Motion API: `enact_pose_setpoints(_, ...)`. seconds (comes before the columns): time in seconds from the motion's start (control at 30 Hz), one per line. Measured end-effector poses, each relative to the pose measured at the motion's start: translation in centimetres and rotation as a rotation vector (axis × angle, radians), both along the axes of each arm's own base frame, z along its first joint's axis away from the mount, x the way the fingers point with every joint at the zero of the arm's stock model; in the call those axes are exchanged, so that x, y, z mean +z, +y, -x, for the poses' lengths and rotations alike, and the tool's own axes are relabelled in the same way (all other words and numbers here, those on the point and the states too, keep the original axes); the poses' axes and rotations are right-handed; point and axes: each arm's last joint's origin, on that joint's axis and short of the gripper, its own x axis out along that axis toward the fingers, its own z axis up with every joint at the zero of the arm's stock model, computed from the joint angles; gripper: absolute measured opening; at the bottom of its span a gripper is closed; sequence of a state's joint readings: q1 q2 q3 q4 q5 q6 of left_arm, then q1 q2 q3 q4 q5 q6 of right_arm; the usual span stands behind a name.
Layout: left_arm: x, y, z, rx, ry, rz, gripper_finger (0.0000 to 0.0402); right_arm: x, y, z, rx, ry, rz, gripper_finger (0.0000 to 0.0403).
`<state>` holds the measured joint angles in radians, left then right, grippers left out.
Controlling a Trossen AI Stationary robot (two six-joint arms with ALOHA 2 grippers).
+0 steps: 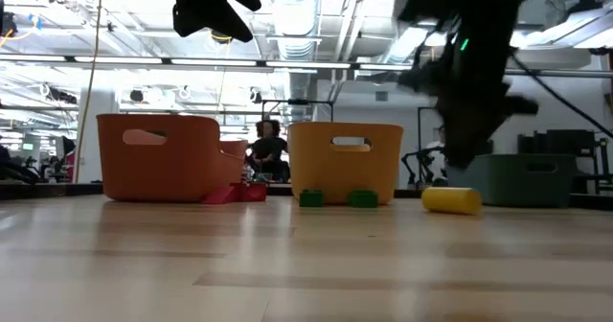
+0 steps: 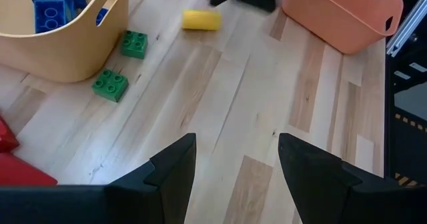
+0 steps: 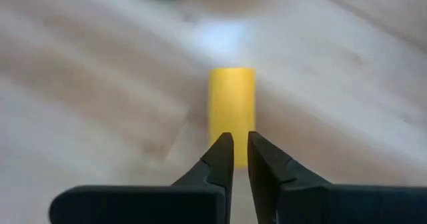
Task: Sort blocks
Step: Put the yellow block into the bottom orange bin
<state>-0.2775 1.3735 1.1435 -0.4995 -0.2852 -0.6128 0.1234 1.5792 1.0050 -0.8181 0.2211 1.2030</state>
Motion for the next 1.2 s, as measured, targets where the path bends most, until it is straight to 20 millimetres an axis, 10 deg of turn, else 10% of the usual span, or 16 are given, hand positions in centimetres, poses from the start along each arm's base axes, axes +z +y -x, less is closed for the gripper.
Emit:
enact_pose_setpoints(0.3, 0.1, 0.2, -0.2, 0.010, -0.021, 0.007, 0.0208, 4.1, 3.2, 3.0, 0.194, -0.091, -0.020, 0.0058)
enact_pose_setpoints(0.73, 0.5, 0.0, -0.4, 0.004, -0.060, 0.044, 0.0208, -1.1, 0.4, -0.4, 0.331, 0.095, 0.062, 0.0268)
enact_pose_setpoints(1.2, 0.3, -0.9, -0.1, -0.050, -0.033, 0.062, 0.0208, -3.8, -2.2, -0.3, 0.233, 0.049, -0.030, 0.0248)
